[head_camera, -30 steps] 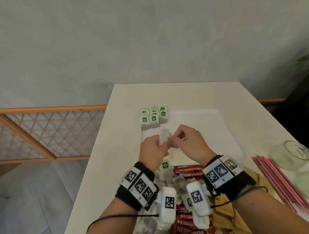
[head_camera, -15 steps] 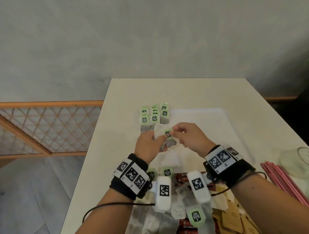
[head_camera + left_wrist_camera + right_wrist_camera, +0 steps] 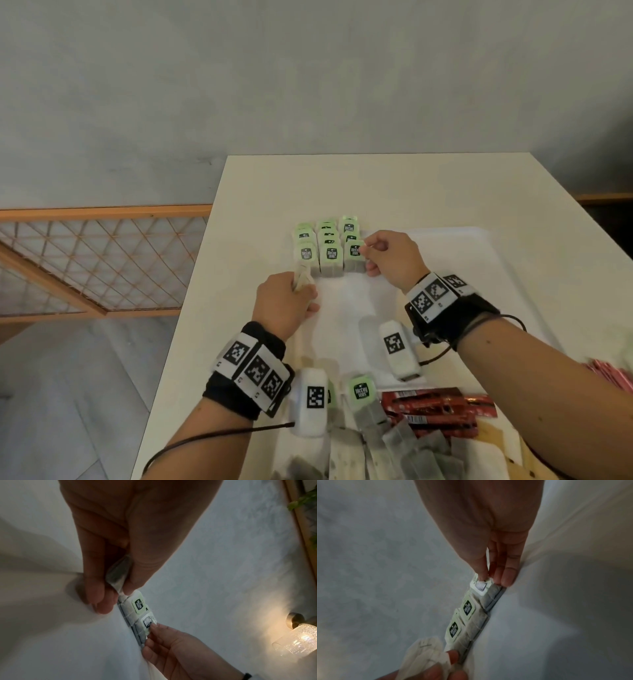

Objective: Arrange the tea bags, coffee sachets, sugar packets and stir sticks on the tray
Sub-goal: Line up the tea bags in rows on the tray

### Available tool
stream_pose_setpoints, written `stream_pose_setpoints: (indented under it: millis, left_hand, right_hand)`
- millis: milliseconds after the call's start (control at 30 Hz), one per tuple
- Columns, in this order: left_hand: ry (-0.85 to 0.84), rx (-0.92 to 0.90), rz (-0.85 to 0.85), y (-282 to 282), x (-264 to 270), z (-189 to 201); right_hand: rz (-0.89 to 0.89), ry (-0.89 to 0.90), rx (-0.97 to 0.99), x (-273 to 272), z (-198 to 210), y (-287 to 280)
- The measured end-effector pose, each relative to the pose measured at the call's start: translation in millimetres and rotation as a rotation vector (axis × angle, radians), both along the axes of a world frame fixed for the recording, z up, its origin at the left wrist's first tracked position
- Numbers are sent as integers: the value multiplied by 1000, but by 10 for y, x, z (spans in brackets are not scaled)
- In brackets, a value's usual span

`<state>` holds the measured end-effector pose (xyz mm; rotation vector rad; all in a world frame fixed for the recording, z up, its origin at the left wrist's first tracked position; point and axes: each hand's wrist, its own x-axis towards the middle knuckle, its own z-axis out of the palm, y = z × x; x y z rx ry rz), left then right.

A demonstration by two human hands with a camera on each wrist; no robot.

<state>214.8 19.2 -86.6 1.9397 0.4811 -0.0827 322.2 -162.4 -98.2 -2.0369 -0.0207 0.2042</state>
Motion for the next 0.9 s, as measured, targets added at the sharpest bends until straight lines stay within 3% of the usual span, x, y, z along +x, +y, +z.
stream_pose_setpoints:
  millis: [167, 333, 433, 667, 900]
  left_hand:
    - [-13, -67, -29, 36, -28, 30]
    - [59, -406, -11, 12, -145, 155]
    - [65, -517, -34, -54, -238, 270]
    - [-2, -474, -134, -366, -521, 518]
    - [-27, -393, -156, -593, -953, 714]
  right_hand:
    - [-10, 20, 22, 46, -13, 78]
    - [-28, -6, 38, -59, 75, 43]
    - [-44, -39, 82, -231, 204, -5]
    - [290, 63, 151, -877, 621, -142]
    - [339, -25, 160, -1210, 881, -341]
